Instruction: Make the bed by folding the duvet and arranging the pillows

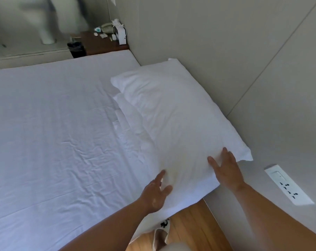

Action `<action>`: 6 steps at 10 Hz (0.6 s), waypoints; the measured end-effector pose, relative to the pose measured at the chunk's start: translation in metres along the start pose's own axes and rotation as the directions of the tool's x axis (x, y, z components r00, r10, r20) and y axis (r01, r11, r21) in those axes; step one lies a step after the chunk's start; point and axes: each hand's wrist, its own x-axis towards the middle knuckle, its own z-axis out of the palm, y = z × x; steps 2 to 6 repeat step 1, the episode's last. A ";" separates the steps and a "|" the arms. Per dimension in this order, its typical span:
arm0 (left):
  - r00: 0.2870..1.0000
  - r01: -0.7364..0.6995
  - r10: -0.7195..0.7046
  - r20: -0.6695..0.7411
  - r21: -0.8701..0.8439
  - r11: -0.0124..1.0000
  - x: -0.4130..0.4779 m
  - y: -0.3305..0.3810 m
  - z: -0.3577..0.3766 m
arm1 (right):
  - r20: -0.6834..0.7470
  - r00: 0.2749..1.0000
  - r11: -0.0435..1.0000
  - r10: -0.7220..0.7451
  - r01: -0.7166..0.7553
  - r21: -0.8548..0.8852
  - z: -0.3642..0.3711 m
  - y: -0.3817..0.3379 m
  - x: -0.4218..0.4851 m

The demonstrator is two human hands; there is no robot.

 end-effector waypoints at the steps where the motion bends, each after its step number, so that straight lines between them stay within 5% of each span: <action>1: 0.997 0.070 -0.070 0.015 0.034 0.997 -0.046 -0.064 -0.011 | 0.017 0.994 0.994 -0.109 0.109 0.015 0.035 -0.007 -0.068; 6: 0.997 0.070 -0.070 0.015 0.034 0.997 -0.046 -0.064 -0.011 | 0.017 0.994 0.994 -0.109 0.109 0.015 0.035 -0.007 -0.068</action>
